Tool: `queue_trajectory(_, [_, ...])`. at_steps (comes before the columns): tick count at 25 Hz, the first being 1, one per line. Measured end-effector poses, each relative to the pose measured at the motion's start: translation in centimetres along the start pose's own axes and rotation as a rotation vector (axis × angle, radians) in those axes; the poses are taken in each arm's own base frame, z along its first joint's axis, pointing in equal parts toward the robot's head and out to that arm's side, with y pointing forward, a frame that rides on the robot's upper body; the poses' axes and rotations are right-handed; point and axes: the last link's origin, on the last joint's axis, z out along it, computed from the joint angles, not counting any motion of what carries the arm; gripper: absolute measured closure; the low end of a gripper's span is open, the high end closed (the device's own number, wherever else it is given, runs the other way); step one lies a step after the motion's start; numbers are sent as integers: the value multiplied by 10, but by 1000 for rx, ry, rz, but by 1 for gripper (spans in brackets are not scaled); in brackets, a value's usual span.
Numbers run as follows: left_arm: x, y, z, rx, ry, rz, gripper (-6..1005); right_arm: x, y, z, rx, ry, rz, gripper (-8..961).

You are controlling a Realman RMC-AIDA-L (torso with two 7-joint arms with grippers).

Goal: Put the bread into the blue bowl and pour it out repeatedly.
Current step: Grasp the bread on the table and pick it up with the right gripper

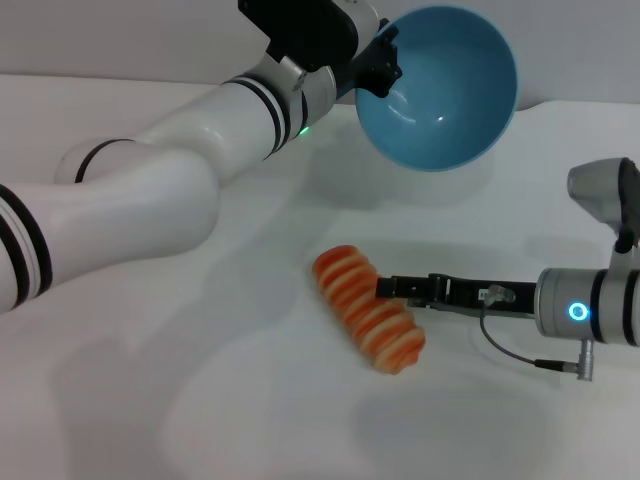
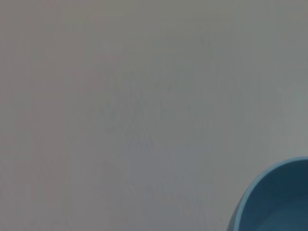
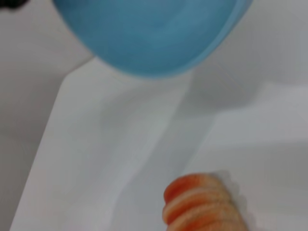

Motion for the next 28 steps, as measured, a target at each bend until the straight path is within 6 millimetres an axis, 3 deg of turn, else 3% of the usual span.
queue_trajectory(23, [-3,1,-1,3,-2,-3,1000,7,2,3,22,87,8,282])
queue_trajectory(28, [-3,-1,-2,17,9,-9,1000,8,0,1,19,93,2,442])
